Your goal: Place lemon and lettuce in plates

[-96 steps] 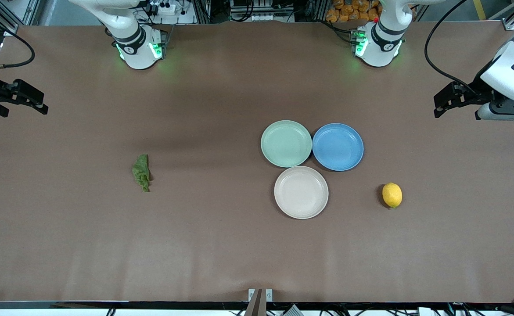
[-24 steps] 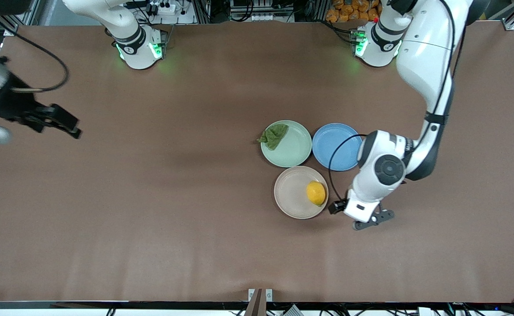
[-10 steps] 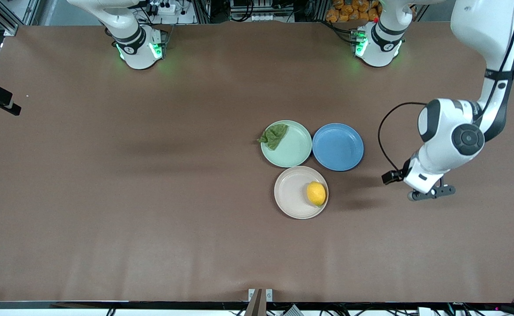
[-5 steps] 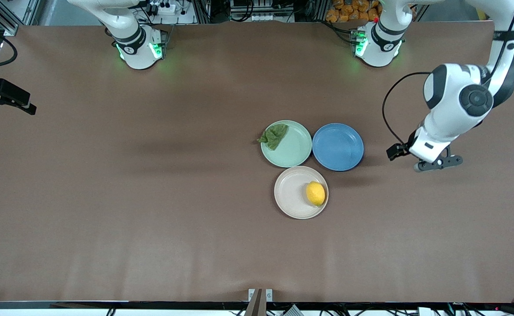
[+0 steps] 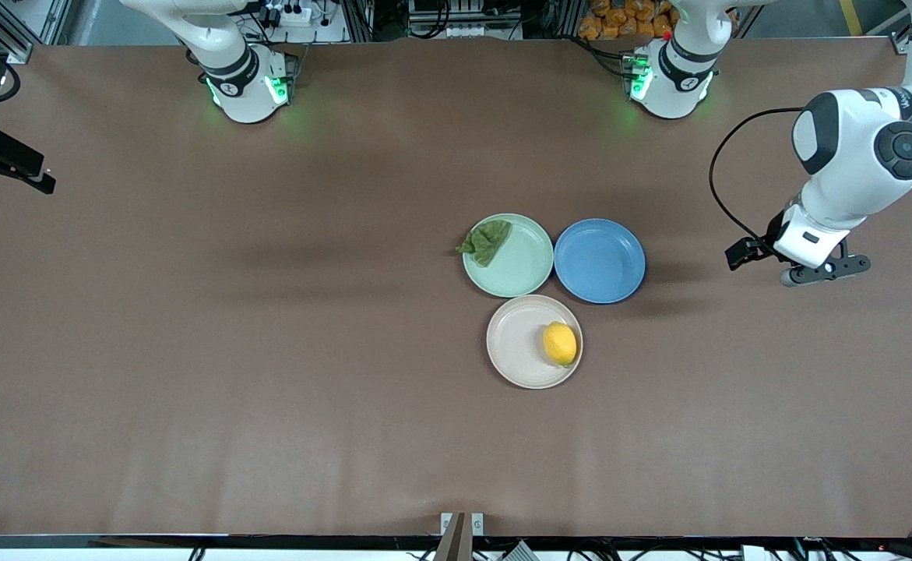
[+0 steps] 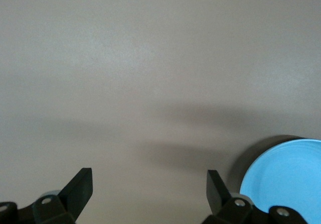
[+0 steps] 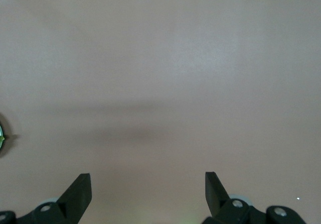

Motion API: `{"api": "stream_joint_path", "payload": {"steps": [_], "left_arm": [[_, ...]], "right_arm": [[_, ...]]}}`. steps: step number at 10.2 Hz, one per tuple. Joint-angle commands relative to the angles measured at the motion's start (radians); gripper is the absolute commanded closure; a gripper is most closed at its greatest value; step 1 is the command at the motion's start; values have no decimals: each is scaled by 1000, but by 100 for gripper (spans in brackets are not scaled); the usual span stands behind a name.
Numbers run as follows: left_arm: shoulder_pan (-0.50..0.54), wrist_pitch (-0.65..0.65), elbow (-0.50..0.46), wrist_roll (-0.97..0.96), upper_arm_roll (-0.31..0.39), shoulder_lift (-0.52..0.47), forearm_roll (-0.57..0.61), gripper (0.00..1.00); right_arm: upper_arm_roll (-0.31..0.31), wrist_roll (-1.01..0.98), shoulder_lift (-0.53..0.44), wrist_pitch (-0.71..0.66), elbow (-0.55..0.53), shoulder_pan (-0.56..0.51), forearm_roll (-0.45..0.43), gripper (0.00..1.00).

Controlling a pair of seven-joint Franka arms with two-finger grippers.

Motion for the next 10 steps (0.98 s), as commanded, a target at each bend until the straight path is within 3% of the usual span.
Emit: {"api": "stream_joint_path", "payload": {"steps": [1, 5, 8, 10], "left_arm": [[-8, -30, 66, 14, -12, -15, 3, 0], [-8, -224, 341, 13, -61, 10, -1, 0], [-2, -541, 639, 81, -58, 91, -82, 0], [-10, -629, 687, 95, -66, 76, -76, 0]], "right_arm": [[41, 7, -28, 2, -23, -23, -10, 0], [55, 7, -40, -7, -27, -30, -11, 0], [52, 7, -43, -18, -27, -30, -11, 0], [54, 7, -43, -12, -27, -30, -11, 0]]}}
